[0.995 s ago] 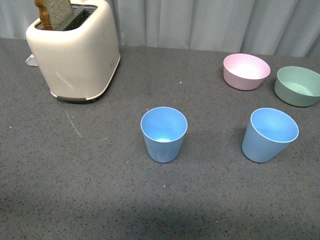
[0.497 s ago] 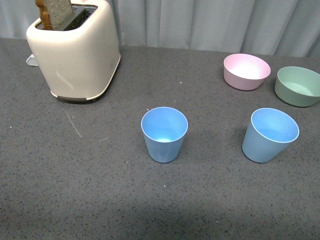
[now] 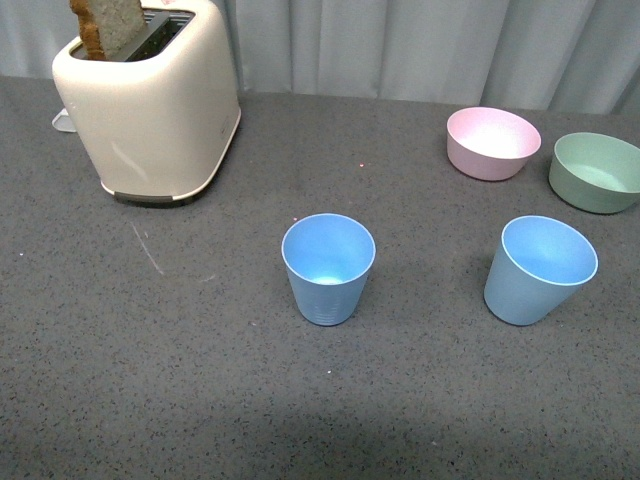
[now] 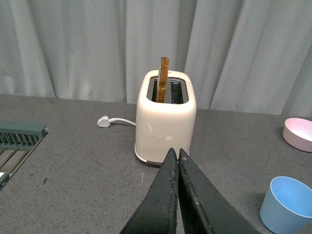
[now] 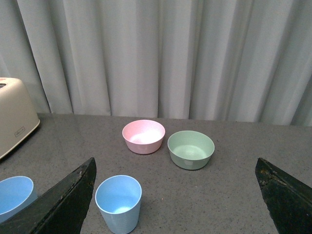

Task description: Stack blue cups with both arms

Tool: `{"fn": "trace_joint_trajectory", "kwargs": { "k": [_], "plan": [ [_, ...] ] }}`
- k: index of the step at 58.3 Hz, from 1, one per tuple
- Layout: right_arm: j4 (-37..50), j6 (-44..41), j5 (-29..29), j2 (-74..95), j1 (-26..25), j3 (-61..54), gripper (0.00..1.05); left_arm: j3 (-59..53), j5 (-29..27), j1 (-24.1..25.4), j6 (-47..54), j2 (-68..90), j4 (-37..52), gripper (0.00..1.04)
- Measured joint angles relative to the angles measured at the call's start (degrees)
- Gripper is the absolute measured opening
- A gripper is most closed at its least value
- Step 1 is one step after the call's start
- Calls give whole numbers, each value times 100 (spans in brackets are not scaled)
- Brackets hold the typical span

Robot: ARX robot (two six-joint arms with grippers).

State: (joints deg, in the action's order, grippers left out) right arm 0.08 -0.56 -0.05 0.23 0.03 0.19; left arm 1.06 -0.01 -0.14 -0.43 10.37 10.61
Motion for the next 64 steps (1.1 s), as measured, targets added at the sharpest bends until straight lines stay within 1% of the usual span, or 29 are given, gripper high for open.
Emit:
{"fn": "trace_joint_trajectory", "kwargs": {
  "k": [3, 7, 9, 21, 23, 25, 27, 28, 35, 38, 42, 43, 48, 50, 51, 52, 54, 60, 64],
  "plan": [
    [0, 0, 2, 0, 0, 0, 95, 2, -2, 0, 0, -136, -140, 4],
    [0, 0, 0, 0, 0, 0, 95, 2, 2, 0, 0, -673, -879, 4],
    [0, 0, 2, 0, 0, 0, 95, 2, 2, 0, 2, -850, -994, 4],
    [0, 0, 2, 0, 0, 0, 95, 2, 2, 0, 2, -1005, -1049, 4],
    [0, 0, 2, 0, 0, 0, 95, 2, 2, 0, -2, -1005, -1049, 6],
    [0, 0, 2, 0, 0, 0, 95, 2, 2, 0, 0, -1010, -1049, 11],
    [0, 0, 2, 0, 0, 0, 95, 2, 2, 0, 0, -1012, -1049, 19],
    [0, 0, 2, 0, 0, 0, 95, 2, 2, 0, 0, -1012, -1049, 20],
    [0, 0, 0, 0, 0, 2, 95, 2, 2, 0, 0, -1012, -1049, 41],
    [0, 0, 0, 0, 0, 0, 95, 2, 2, 0, 0, -1012, -1049, 48],
    [0, 0, 0, 0, 0, 0, 95, 2, 2, 0, 0, -1012, -1049, 62],
    [0, 0, 0, 0, 0, 0, 95, 2, 2, 0, 0, -1012, -1049, 69],
    [0, 0, 2, 0, 0, 0, 95, 2, 2, 0, 0, -1012, -1049, 89],
    [-17, -293, -332, 13, -83, 2, 95, 2, 2, 0, 2, -1012, -1049, 98],
    [-35, -522, -553, 39, -131, 2, 95, 2, 0, 0, 4, -1012, -1049, 100],
    [-48, -702, -730, 81, -166, 2, 95, 2, 2, 0, 11, -1012, -1049, 99],
    [-48, -1248, -892, 238, -179, 17, 95, 2, 4, 0, 11, -1012, -1049, 97],
    [138, -1858, -866, 881, -125, 116, 95, 2, 2, 0, 13, -1012, -1049, 98],
    [664, -2033, -817, 1646, -31, 197, 95, 2, 2, 0, 13, -1012, -1049, 98]
  ]
}}
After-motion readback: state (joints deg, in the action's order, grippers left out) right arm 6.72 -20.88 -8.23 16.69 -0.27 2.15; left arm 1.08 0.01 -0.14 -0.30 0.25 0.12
